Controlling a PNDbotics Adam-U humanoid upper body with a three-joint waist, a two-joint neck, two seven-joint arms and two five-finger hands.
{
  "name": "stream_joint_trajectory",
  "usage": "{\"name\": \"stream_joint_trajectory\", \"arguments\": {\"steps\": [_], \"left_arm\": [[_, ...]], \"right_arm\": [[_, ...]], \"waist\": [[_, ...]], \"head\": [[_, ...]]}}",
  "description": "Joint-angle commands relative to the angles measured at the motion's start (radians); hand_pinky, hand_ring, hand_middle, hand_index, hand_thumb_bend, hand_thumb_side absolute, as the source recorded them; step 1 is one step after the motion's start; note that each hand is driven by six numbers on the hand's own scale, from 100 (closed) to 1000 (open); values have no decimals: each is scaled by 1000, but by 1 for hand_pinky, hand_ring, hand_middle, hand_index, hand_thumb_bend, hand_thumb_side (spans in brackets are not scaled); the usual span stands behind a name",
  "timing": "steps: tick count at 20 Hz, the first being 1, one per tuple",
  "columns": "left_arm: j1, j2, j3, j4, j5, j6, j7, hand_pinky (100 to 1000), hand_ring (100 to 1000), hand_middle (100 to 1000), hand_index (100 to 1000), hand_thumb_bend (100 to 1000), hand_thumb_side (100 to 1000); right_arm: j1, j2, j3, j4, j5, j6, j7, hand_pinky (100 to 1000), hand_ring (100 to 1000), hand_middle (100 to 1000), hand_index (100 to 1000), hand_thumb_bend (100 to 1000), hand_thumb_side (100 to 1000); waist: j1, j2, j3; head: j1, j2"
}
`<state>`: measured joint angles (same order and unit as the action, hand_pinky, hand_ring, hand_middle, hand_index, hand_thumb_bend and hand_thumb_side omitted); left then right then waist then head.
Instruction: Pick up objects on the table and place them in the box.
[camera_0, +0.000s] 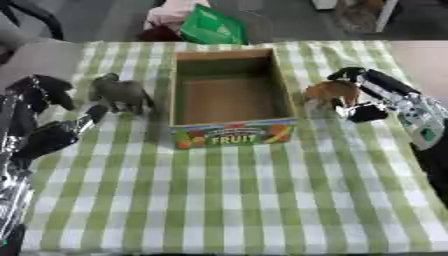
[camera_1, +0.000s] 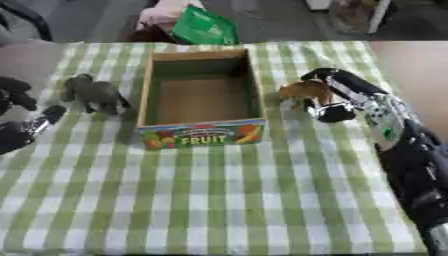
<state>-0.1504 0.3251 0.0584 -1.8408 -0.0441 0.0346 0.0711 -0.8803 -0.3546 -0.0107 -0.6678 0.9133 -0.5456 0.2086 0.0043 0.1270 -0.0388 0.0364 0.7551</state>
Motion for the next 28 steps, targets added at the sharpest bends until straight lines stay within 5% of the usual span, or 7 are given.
{"name": "stream_joint_trajectory", "arguments": {"steps": [1, 7, 14, 28], "left_arm": [[-13, 10, 3, -12, 6, -2, -2, 641, 439, 406, 558, 694, 100], [-13, 10, 3, -12, 6, -2, -2, 640, 440, 406, 558, 693, 100], [-13, 9, 4, -12, 6, -2, -1, 640, 440, 406, 558, 693, 100], [-13, 10, -2, -11, 8, -3, -7, 640, 440, 406, 558, 692, 100]], "right_arm": [[-19, -14, -8, 4, 30, 3, -14, 825, 954, 795, 871, 100, 257], [-16, -14, -13, 14, 62, 19, -34, 705, 790, 599, 706, 100, 256], [-20, -14, -17, -7, 28, 15, -90, 522, 499, 357, 483, 100, 227], [-136, 44, 0, -155, -147, -13, -55, 496, 454, 333, 461, 100, 199]], "waist": [[0, -12, 2], [1, -13, 3], [0, -14, 3], [2, -22, 17]], "head": [[-3, -3], [-4, -4], [-2, -5], [-11, -2]]}}
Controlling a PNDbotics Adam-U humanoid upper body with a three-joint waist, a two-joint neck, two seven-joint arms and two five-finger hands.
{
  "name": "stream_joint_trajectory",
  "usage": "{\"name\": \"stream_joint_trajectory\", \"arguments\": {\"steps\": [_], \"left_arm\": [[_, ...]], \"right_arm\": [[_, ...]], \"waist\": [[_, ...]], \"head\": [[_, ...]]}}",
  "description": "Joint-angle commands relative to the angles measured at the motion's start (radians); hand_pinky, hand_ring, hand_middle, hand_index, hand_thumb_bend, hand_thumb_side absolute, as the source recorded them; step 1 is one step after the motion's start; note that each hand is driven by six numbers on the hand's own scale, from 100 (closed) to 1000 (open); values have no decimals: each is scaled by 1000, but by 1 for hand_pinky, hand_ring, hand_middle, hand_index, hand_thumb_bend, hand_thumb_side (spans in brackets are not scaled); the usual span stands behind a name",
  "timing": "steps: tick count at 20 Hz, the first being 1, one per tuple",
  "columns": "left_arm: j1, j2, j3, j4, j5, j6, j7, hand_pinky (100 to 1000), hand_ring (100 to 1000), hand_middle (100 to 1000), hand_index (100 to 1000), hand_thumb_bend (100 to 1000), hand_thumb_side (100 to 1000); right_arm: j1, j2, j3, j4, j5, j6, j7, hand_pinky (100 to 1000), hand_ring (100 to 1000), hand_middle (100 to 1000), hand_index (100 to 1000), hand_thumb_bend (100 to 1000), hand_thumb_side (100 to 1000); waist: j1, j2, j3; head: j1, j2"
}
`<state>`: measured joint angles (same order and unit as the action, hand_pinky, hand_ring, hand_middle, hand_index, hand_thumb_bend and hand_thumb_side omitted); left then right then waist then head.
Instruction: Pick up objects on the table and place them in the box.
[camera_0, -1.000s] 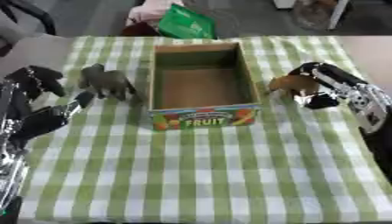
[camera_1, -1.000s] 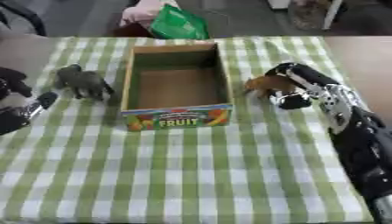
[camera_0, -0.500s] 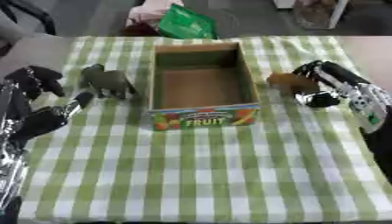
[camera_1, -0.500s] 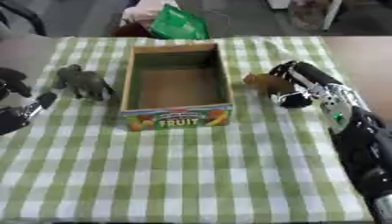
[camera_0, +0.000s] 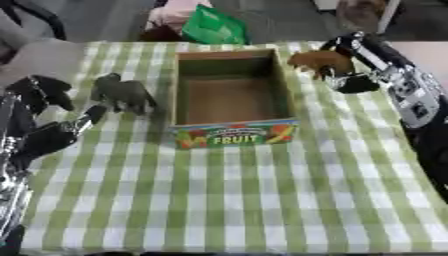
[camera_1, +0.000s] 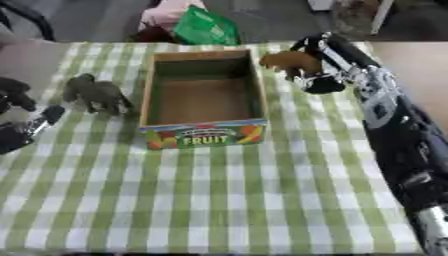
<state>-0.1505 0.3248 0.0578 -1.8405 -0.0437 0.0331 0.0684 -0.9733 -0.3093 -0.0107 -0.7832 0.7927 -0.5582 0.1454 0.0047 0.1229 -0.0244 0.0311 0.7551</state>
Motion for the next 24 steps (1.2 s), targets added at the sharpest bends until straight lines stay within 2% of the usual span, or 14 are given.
{"name": "stream_joint_trajectory", "arguments": {"steps": [1, 6, 10, 11, 12, 20, 24], "left_arm": [[-13, 10, -2, -11, 8, -1, -5, 640, 440, 406, 558, 692, 100], [-16, 8, -10, -9, 11, -2, -13, 640, 440, 406, 558, 692, 100], [-25, 5, -18, -10, 15, -3, -21, 640, 439, 406, 558, 693, 100], [-27, 3, -20, -11, 16, -3, -23, 640, 439, 406, 558, 693, 100], [-29, 2, -21, -11, 18, -3, -25, 640, 439, 406, 558, 693, 100], [-39, -5, -27, -13, 23, -3, -31, 640, 439, 406, 558, 693, 100], [-42, -8, -27, -13, 23, -4, -32, 640, 439, 406, 558, 693, 100]], "right_arm": [[-58, 9, -2, -43, -29, 3, 10, 495, 452, 332, 460, 100, 198], [-115, 67, -1, -44, -27, 15, 13, 498, 452, 337, 464, 100, 198], [-136, 128, 8, -33, 8, 9, 22, 505, 457, 340, 466, 100, 198], [-137, 146, 9, -29, 19, 9, 23, 508, 460, 340, 467, 100, 172], [-138, 161, 10, -25, 30, 8, 24, 510, 462, 341, 468, 100, 198], [-101, 261, 23, 17, 129, 1, 34, 542, 487, 352, 479, 100, 203], [-76, 293, 42, 32, 202, -21, 38, 584, 560, 393, 517, 100, 212]], "waist": [[2, -19, 6], [5, -20, 22], [13, -16, 40], [16, -15, 45], [18, -14, 49], [26, -2, 60], [28, 3, 59]], "head": [[-7, -2], [-22, -1], [-40, -6], [-46, -7], [-50, -9], [-67, -16], [-65, -18]]}}
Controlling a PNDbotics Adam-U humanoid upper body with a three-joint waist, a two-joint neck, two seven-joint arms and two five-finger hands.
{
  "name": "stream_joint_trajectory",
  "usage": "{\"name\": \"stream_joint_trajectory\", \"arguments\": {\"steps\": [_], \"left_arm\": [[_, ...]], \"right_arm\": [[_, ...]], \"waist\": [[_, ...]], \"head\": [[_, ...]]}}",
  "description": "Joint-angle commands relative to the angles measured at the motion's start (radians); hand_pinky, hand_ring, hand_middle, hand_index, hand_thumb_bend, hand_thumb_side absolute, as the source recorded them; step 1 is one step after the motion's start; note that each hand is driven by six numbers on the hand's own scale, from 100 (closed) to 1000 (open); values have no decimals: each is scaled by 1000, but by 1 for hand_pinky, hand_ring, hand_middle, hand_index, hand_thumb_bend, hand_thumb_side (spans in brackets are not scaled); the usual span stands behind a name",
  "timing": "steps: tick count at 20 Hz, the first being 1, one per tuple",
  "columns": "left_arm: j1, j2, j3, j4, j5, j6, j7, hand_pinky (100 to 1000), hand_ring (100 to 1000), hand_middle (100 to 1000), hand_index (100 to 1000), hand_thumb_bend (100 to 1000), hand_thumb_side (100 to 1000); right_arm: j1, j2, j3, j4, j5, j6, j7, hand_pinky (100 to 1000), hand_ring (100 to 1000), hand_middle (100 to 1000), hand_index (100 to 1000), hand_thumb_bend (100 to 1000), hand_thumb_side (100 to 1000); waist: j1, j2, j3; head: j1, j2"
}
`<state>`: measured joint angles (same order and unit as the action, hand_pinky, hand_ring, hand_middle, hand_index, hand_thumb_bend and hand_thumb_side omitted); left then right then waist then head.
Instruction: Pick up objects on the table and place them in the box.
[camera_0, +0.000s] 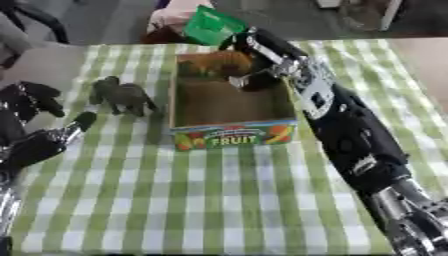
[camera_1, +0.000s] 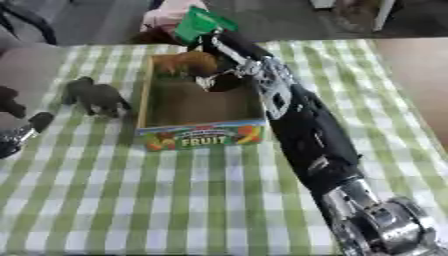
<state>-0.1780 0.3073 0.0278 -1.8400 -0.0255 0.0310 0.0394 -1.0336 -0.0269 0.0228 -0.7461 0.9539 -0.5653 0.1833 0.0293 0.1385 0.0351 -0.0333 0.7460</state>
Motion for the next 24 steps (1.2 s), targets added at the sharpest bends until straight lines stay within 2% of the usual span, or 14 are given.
{"name": "stream_joint_trajectory", "arguments": {"steps": [1, 4, 5, 7, 9, 11, 13, 17, 24], "left_arm": [[-14, 9, 3, -13, 4, -1, -3, 640, 439, 405, 558, 693, 100], [-14, 10, 4, -12, 4, -1, -3, 640, 439, 405, 558, 693, 100], [-14, 11, 5, -12, 3, -1, -3, 640, 439, 405, 558, 693, 100], [-13, 13, 6, -10, 2, -1, -2, 640, 439, 405, 558, 693, 100], [-13, 15, 7, -9, 1, -1, -1, 640, 439, 405, 558, 694, 100], [-15, 19, 9, -8, 0, -1, 1, 640, 439, 405, 558, 693, 100], [-18, 27, 11, -4, -3, 0, 4, 640, 439, 405, 558, 694, 100], [-36, 59, 13, 16, -8, 2, 7, 640, 439, 406, 559, 694, 100], [-116, 203, 24, 121, -52, 7, 16, 637, 444, 413, 565, 706, 100]], "right_arm": [[-11, 15, 12, -2, 57, -19, 0, 604, 605, 435, 557, 100, 216], [-1, 21, 17, 2, 95, -27, -1, 664, 753, 571, 682, 100, 222], [1, 21, 18, 3, 104, -28, 3, 708, 839, 676, 781, 100, 225], [2, 16, 17, -6, 109, -28, 8, 769, 927, 777, 872, 100, 217], [3, 9, 14, -24, 93, -23, 2, 826, 998, 835, 907, 100, 208], [4, -3, 14, -47, 63, -17, -1, 893, 1000, 890, 929, 100, 198], [7, -23, 21, -75, 25, -18, 16, 940, 1000, 915, 943, 100, 195], [21, -84, 36, -157, -81, -24, 68, 945, 1000, 909, 936, 100, 185], [96, -276, 65, -403, -458, 16, 78, 863, 991, 841, 899, 100, 123]], "waist": [[4, -12, -1], [5, -11, -3], [5, -11, -4], [4, -12, -8], [4, -13, -11], [4, -14, -14], [5, -15, -18], [4, -19, -26], [-6, -30, -55]], "head": [[0, -8], [2, -8], [4, -8], [7, -7], [11, -7], [16, -6], [24, -5], [40, -2], [80, 6]]}}
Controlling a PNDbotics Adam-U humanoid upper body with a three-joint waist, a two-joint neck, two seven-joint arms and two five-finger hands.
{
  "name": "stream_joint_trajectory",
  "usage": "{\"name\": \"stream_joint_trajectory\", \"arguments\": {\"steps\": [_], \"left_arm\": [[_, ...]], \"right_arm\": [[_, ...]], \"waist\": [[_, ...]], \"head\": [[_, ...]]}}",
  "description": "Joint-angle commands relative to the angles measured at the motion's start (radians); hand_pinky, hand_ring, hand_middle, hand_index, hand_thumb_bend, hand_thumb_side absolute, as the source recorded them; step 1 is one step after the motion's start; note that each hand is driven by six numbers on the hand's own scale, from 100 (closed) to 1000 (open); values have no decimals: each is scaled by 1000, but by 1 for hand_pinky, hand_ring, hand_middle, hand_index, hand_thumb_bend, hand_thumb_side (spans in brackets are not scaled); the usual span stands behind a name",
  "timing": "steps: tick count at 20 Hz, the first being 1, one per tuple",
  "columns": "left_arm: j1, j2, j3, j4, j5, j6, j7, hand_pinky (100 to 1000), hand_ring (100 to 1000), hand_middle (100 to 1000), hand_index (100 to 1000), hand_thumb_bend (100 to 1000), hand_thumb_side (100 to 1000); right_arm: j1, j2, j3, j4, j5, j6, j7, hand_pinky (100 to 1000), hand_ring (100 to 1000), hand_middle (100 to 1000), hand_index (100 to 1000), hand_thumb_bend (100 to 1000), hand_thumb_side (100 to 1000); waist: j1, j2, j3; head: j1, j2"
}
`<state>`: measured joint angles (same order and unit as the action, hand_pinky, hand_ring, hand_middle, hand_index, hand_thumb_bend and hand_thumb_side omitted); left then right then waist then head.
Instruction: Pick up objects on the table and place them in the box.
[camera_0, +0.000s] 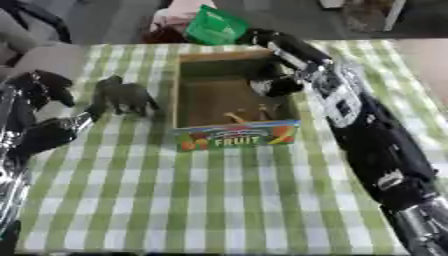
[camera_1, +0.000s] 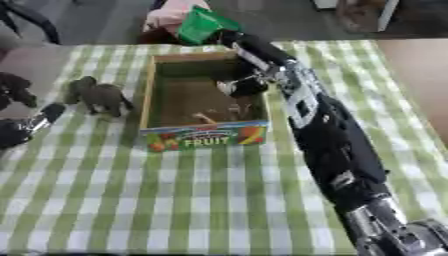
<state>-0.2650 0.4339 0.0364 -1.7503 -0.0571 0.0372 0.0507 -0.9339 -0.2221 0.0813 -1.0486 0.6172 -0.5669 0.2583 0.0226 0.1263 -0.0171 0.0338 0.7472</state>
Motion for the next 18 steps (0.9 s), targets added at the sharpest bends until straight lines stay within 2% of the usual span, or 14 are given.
{"name": "stream_joint_trajectory", "arguments": {"steps": [1, 2, 3, 5, 8, 13, 18], "left_arm": [[-43, 99, 14, 60, -30, 2, 4, 638, 447, 416, 569, 707, 107], [-59, 126, 10, 96, -39, 1, 0, 639, 450, 419, 572, 647, 113], [-75, 149, 6, 133, -47, -3, -7, 640, 453, 422, 575, 709, 116], [-111, 195, -5, 210, -70, -19, -23, 644, 464, 434, 584, 712, 125], [-177, 256, -32, 318, -145, -59, -62, 666, 515, 485, 637, 736, 153], [-305, 304, -94, 483, -356, -161, -186, 707, 601, 555, 708, 762, 176], [-405, 300, -143, 603, -521, -280, -290, 752, 694, 613, 754, 808, 199]], "right_arm": [[12, -110, 9, -139, -170, 27, 4, 860, 982, 833, 895, 100, 120], [33, -141, 9, -180, -222, 39, 5, 860, 979, 830, 893, 100, 163], [53, -168, 10, -220, -272, 53, 9, 858, 975, 827, 892, 100, 122], [96, -220, 8, -295, -358, 79, 20, 855, 969, 824, 891, 100, 116], [156, -276, -3, -390, -442, 102, 30, 859, 965, 819, 891, 100, 115], [240, -316, -36, -484, -518, 133, 40, 863, 968, 817, 892, 100, 130], [283, -323, -56, -521, -555, 156, 49, 869, 972, 817, 895, 100, 167]], "waist": [[0, -19, -6], [-1, -20, -11], [-2, -21, -16], [-3, -22, -25], [-5, -25, -39], [-7, -28, -56], [-8, -28, -70]], "head": [[17, 5], [21, 4], [24, 4], [33, 3], [43, 3], [56, 6], [64, 8]]}}
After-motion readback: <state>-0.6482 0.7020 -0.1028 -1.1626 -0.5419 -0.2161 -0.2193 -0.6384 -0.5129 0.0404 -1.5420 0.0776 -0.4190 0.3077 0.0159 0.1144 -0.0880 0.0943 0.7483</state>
